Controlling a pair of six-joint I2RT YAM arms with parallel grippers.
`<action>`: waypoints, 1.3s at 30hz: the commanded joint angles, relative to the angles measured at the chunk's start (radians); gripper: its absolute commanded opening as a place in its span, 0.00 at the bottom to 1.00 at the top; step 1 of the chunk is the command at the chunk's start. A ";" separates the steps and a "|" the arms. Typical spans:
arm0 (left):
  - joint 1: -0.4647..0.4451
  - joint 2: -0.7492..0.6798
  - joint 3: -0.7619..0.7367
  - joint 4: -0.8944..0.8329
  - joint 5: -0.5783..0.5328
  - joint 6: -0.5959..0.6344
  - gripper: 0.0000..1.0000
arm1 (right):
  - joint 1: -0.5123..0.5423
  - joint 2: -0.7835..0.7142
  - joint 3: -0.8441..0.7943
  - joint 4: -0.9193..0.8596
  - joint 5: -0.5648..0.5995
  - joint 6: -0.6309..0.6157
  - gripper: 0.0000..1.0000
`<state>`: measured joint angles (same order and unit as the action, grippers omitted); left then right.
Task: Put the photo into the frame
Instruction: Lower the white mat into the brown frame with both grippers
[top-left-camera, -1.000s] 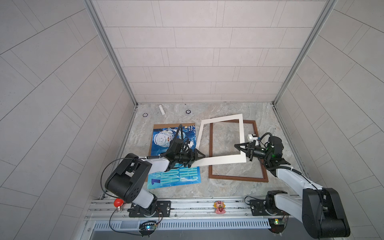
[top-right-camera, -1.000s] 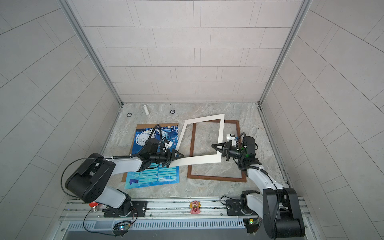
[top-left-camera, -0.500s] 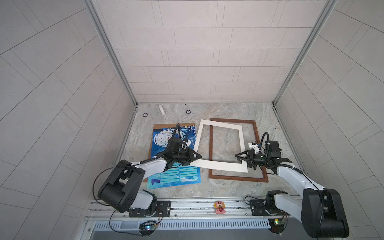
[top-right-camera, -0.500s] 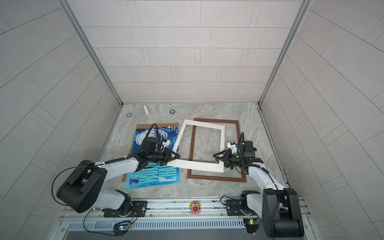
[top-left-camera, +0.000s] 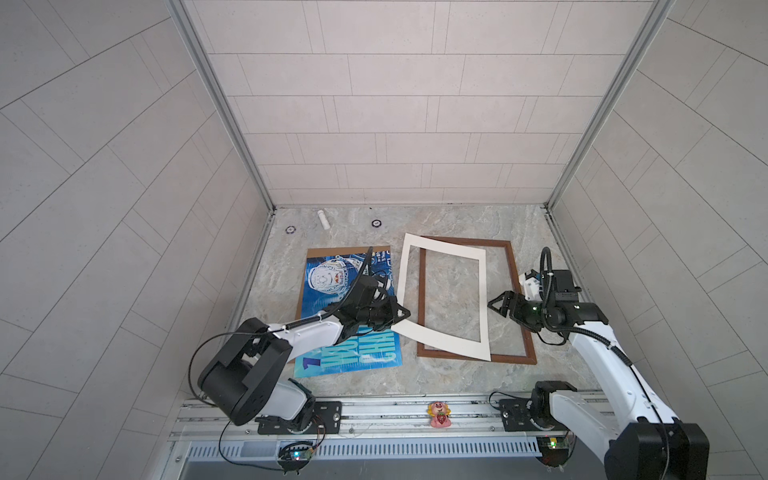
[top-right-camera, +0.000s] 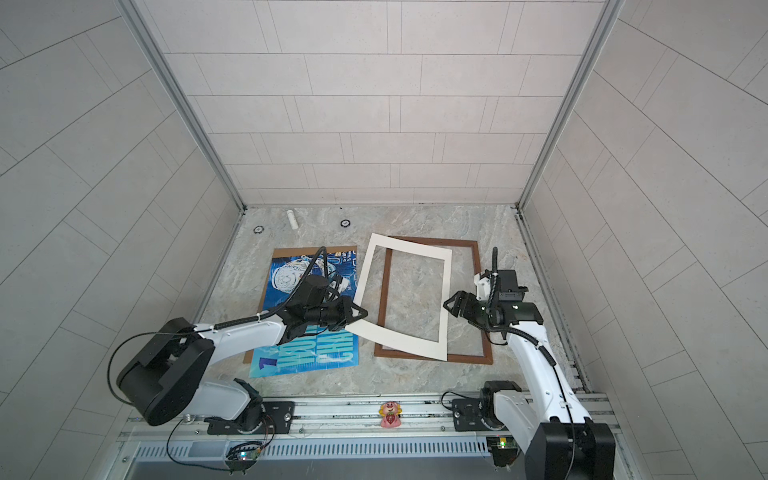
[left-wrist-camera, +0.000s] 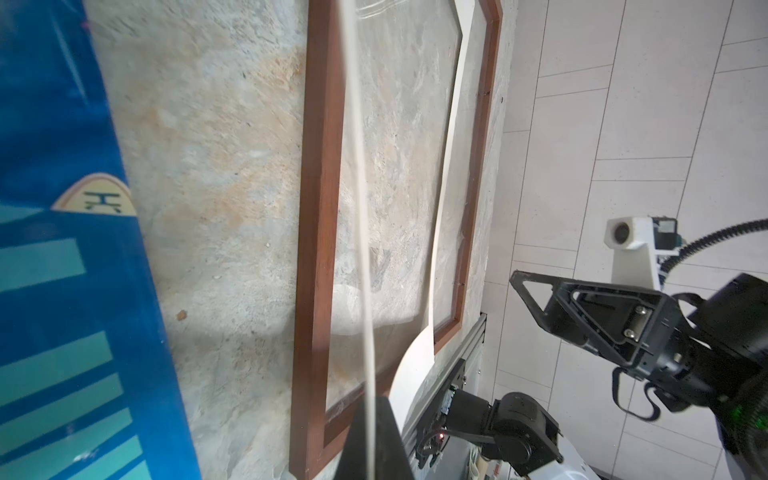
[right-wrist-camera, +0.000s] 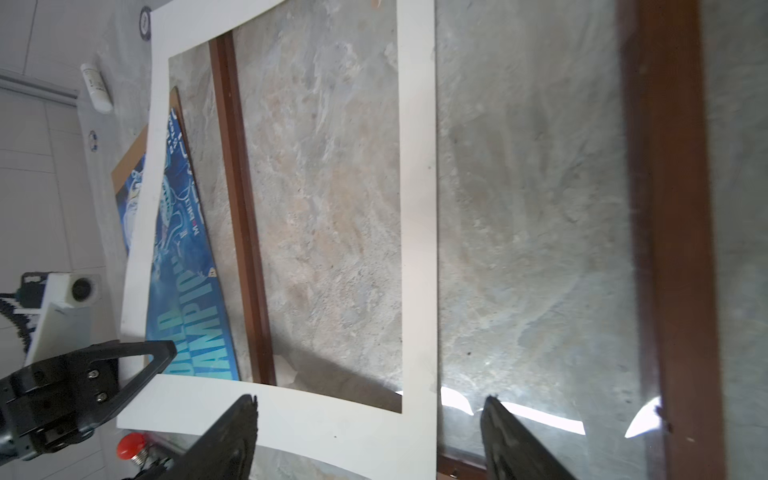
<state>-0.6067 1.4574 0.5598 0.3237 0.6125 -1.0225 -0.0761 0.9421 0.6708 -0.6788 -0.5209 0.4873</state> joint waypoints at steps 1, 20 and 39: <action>-0.033 0.069 0.031 0.134 -0.062 -0.051 0.00 | -0.011 -0.004 -0.011 -0.039 0.139 -0.036 0.83; -0.138 0.201 0.086 0.196 -0.107 -0.006 0.00 | -0.320 0.015 -0.130 0.122 0.125 -0.032 0.90; -0.208 0.318 0.189 0.143 -0.129 0.016 0.00 | -0.405 0.301 -0.174 0.306 -0.019 -0.002 0.92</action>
<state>-0.8021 1.7454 0.7181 0.4728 0.5007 -1.0321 -0.4782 1.2137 0.5144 -0.3733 -0.5354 0.4763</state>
